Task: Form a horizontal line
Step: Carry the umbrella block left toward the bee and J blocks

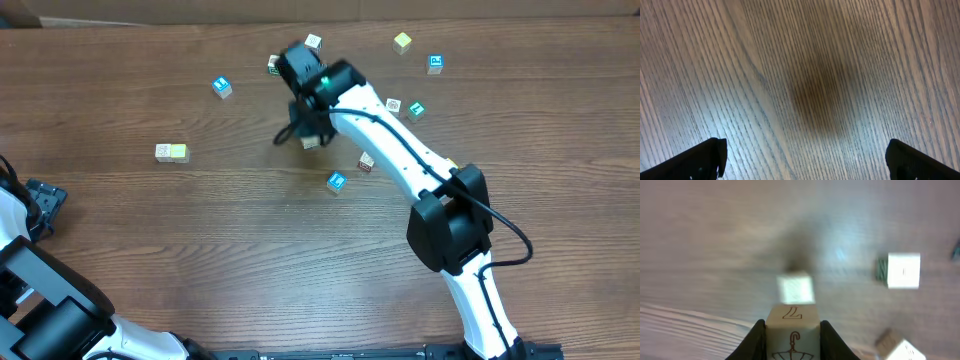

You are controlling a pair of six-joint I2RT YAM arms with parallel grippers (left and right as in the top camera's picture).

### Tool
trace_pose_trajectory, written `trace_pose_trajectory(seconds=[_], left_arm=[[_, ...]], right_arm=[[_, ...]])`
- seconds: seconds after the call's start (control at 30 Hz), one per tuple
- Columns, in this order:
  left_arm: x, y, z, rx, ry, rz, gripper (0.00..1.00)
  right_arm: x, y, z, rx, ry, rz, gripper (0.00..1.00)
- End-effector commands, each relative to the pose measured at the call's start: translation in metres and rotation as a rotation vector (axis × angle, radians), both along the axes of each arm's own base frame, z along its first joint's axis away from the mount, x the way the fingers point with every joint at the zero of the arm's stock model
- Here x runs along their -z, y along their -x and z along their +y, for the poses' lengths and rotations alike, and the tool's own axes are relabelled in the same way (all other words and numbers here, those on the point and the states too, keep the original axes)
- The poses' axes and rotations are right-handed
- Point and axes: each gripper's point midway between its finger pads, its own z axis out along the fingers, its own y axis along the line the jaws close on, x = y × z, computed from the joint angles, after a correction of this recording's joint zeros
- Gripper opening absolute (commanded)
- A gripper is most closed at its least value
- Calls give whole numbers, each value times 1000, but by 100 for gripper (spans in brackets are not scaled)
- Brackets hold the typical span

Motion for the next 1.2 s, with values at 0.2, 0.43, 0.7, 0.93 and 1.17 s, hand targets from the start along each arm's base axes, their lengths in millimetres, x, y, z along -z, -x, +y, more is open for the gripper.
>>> trace_pose_trajectory(seconds=[0.2, 0.43, 0.7, 0.93, 1.17], left_arm=[[6, 5, 1, -5, 0, 29, 100], [6, 5, 1, -5, 0, 29, 100], [6, 5, 1, -5, 0, 29, 100], [6, 5, 1, -5, 0, 29, 100], [6, 5, 1, -5, 0, 29, 100]], right_arm=[[-52, 13, 99, -24, -267, -137, 20], [-21, 34, 133, -72, -236, -162, 20], [29, 46, 145, -98, -199, -121, 20], [59, 54, 155, -126, -227, -59, 24], [80, 60, 167, -156, -259, -20, 24]])
